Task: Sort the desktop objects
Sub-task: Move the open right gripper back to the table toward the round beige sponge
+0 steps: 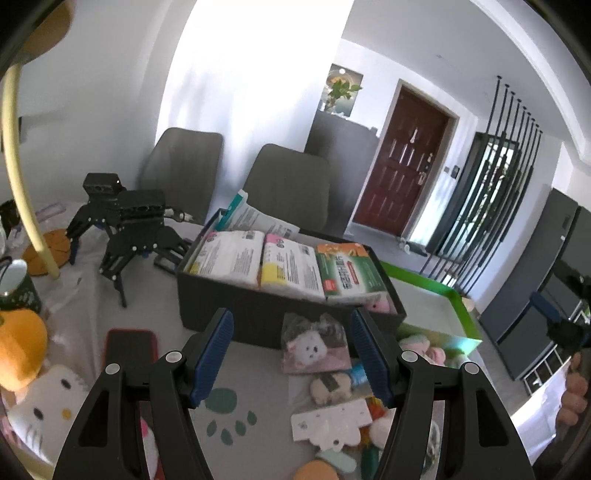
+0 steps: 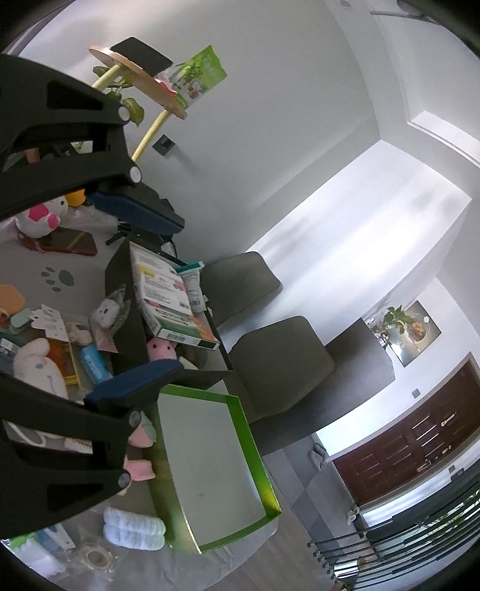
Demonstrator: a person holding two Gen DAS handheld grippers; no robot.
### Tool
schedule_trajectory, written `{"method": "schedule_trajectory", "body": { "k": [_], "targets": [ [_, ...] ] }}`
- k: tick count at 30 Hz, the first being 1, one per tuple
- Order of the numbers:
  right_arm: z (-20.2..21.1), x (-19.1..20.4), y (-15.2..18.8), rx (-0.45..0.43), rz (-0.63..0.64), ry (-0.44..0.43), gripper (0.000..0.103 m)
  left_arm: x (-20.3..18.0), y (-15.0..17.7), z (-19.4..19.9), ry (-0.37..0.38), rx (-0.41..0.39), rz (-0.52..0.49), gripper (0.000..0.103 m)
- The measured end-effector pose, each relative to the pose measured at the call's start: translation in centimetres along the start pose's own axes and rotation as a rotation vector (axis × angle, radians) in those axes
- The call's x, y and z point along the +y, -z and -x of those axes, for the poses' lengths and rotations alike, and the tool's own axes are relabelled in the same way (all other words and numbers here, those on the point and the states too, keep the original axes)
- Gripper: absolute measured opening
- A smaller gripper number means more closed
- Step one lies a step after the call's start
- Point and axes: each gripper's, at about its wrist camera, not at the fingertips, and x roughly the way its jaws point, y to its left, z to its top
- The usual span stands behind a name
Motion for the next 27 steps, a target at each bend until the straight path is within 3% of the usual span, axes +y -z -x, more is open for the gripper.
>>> {"method": "schedule_trajectory", "body": {
  "k": [5, 7, 10, 14, 21, 27],
  "targets": [
    [0.5, 1.3, 2.9, 0.035, 0.025, -0.021, 0.072, 1.0, 5.4, -0.5, 0.049, 0.079, -0.004, 0.066],
    [0.0, 1.2, 6.2, 0.089, 0.033, -0.029, 0.075, 1.1, 7.4, -1.1, 0.05, 0.125, -0.02, 0.066],
    [-2.6, 0.0, 11.4, 0.24, -0.019, -0.063, 0.075, 1.4, 10.0, -1.8, 0.085, 0.181, -0.014, 0.066],
    [-5.9, -0.6, 14.8, 0.37, -0.078, -0.099, 0.072, 1.1, 12.8, -2.5, 0.132, 0.236, -0.058, 0.066],
    [-9.4, -0.5, 18.4, 0.495, -0.086, -0.094, 0.072, 0.9, 14.6, -2.4, 0.204, 0.29, -0.087, 0.066],
    [-11.2, -1.5, 20.3, 0.57, -0.13, -0.09, 0.072, 0.4, 15.3, -2.8, 0.197, 0.323, -0.121, 0.066]
  ]
}}
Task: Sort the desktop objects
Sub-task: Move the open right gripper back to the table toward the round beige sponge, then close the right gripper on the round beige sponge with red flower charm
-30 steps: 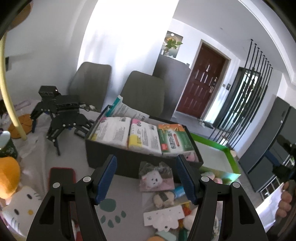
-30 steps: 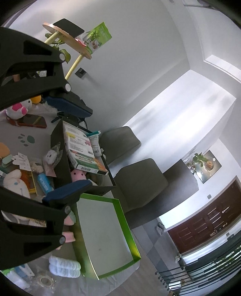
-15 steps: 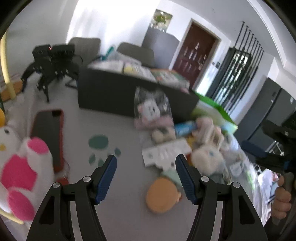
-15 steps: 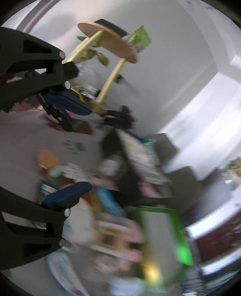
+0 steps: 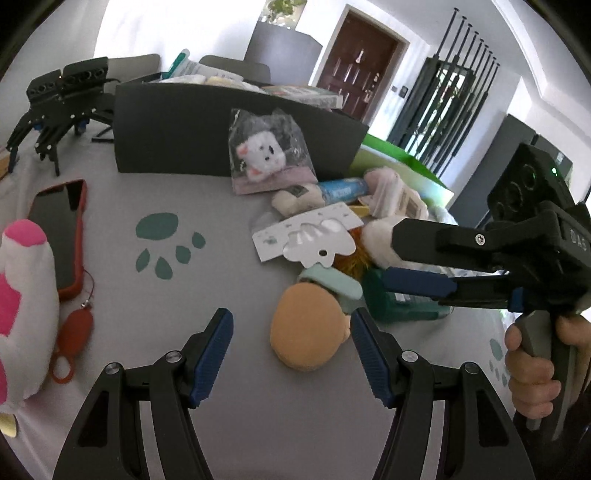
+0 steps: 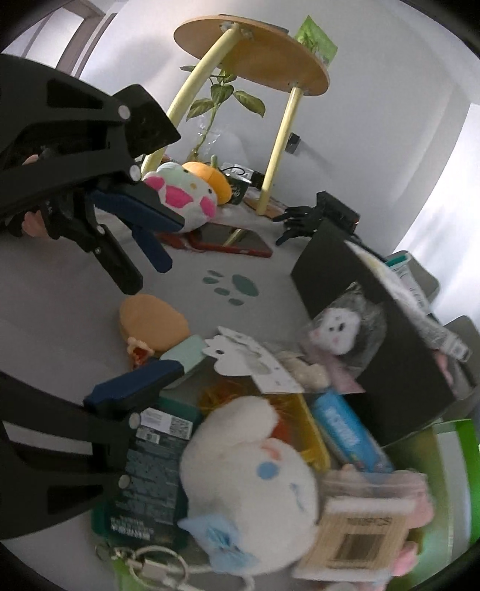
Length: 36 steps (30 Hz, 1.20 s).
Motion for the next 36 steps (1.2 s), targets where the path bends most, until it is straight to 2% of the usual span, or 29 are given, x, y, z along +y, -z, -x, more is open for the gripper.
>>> {"method": "schedule_trajectory", "body": {
  "k": [6, 14, 23, 24, 28, 29, 30, 33, 36],
  "targets": [
    [-1.4, -0.2, 0.6, 0.06, -0.015, -0.015, 0.073, -0.5, 0.5, -1.0, 0.003, 0.037, -0.02, 0.066],
    [-3.2, -0.9, 1.4, 0.118, -0.049, 0.013, 0.073, -1.6, 1.0, -2.4, 0.003, 0.084, -0.066, 0.066],
    [-3.4, -1.5, 1.7, 0.102, -0.071, -0.005, 0.075, -1.9, 1.2, -2.2, 0.018, 0.074, -0.073, 0.066],
    [-3.4, -1.5, 1.7, 0.098, -0.065, -0.001, 0.074, -1.8, 1.2, -2.2, 0.021, 0.07, -0.068, 0.066],
    [-3.6, -1.7, 1.8, 0.093, -0.064, 0.016, 0.055, -2.2, 1.2, -1.8, 0.041, 0.046, -0.071, 0.066],
    [-3.7, -1.7, 1.8, 0.102, -0.067, 0.008, 0.052, -2.5, 1.2, -1.7, 0.058, 0.043, -0.079, 0.066],
    [-4.0, -1.8, 1.8, 0.115, -0.071, -0.007, 0.047, -2.9, 1.3, -1.6, 0.044, 0.039, -0.095, 0.066],
    [-4.1, -1.3, 2.0, 0.115, -0.05, -0.001, 0.046, -3.2, 1.3, -1.6, 0.05, 0.04, -0.104, 0.066],
    [-4.1, -1.3, 2.1, 0.112, -0.049, -0.006, 0.041, -3.3, 1.3, -1.3, 0.054, 0.025, -0.105, 0.066]
  ]
}}
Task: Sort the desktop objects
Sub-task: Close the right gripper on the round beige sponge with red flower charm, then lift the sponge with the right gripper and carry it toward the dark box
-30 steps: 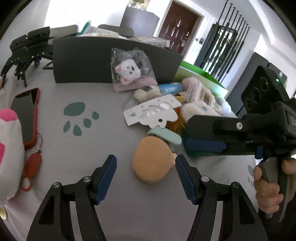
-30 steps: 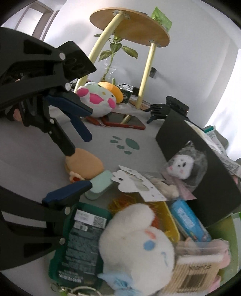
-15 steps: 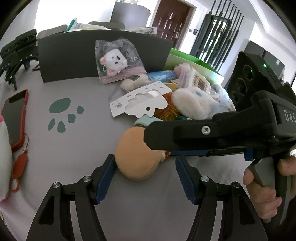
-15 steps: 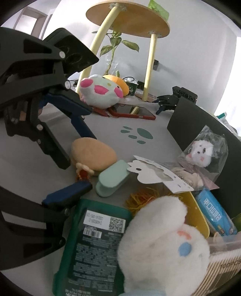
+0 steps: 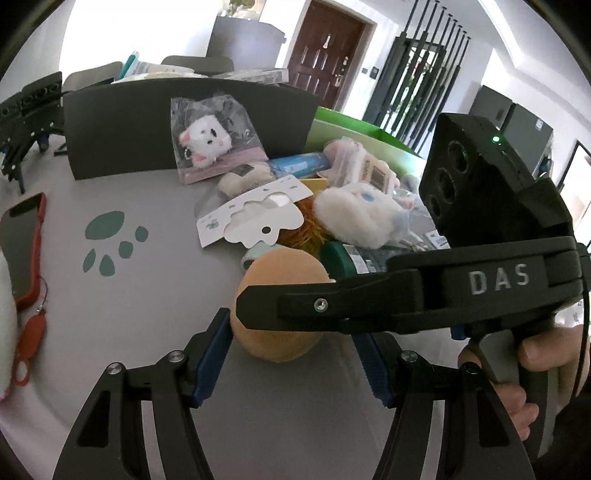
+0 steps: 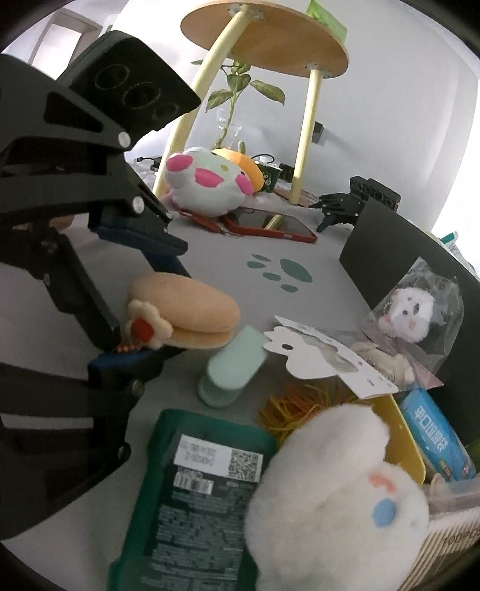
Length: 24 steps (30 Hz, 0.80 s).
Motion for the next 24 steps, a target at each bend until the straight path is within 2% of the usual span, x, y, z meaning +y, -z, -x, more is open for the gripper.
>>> {"method": "schedule_trajectory", "body": {
  "k": [4, 7, 10, 24],
  "targets": [
    [0.6, 0.0, 0.1, -0.021, 0.006, -0.003, 0.033, 0.0, 0.0, 0.6, 0.006, -0.023, 0.009, 0.066],
    [1.0, 0.1, 0.0, -0.032, 0.009, -0.009, 0.031, -0.2, -0.1, 0.8, 0.006, -0.03, 0.009, 0.066],
    [1.5, 0.3, 0.1, -0.042, 0.016, -0.008, 0.032, -0.7, -0.3, 1.0, 0.025, -0.031, 0.009, 0.05],
    [4.9, 0.6, 0.0, -0.092, 0.038, -0.037, 0.03, -3.3, -1.8, 1.9, 0.03, -0.039, -0.017, 0.049]
  ]
}}
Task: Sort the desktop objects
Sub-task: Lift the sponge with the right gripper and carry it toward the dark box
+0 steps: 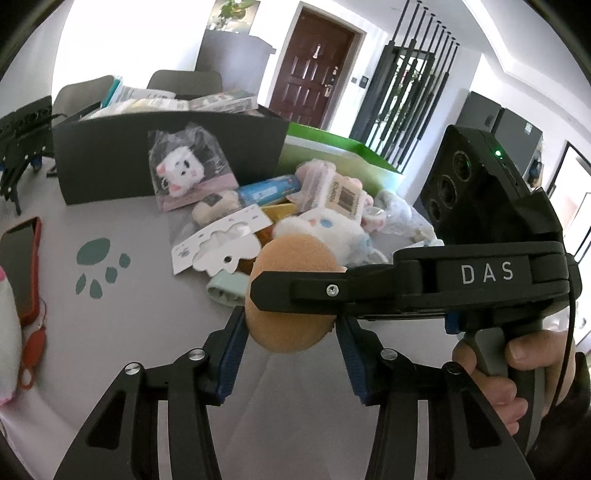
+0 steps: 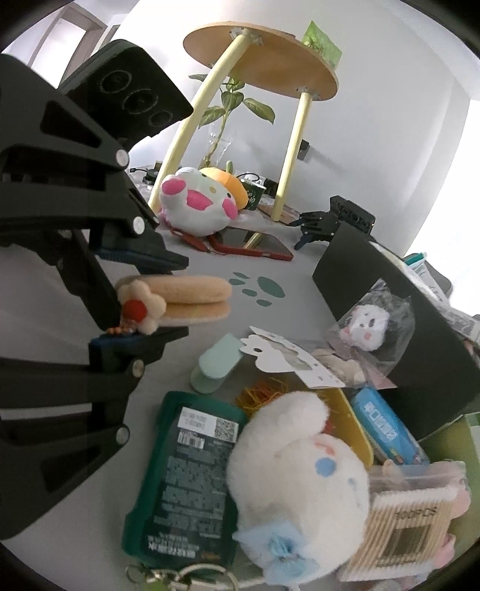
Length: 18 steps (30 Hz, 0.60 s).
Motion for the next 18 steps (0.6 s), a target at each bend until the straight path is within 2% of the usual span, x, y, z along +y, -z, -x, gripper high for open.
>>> {"method": "schedule_trajectory", "body": {
  "k": [18],
  "targets": [
    [7.2, 0.4, -3.9, -0.118, 0.019, -0.004, 0.03, -5.4, -6.5, -0.9, 0.031, -0.03, -0.082, 0.049]
  ]
}}
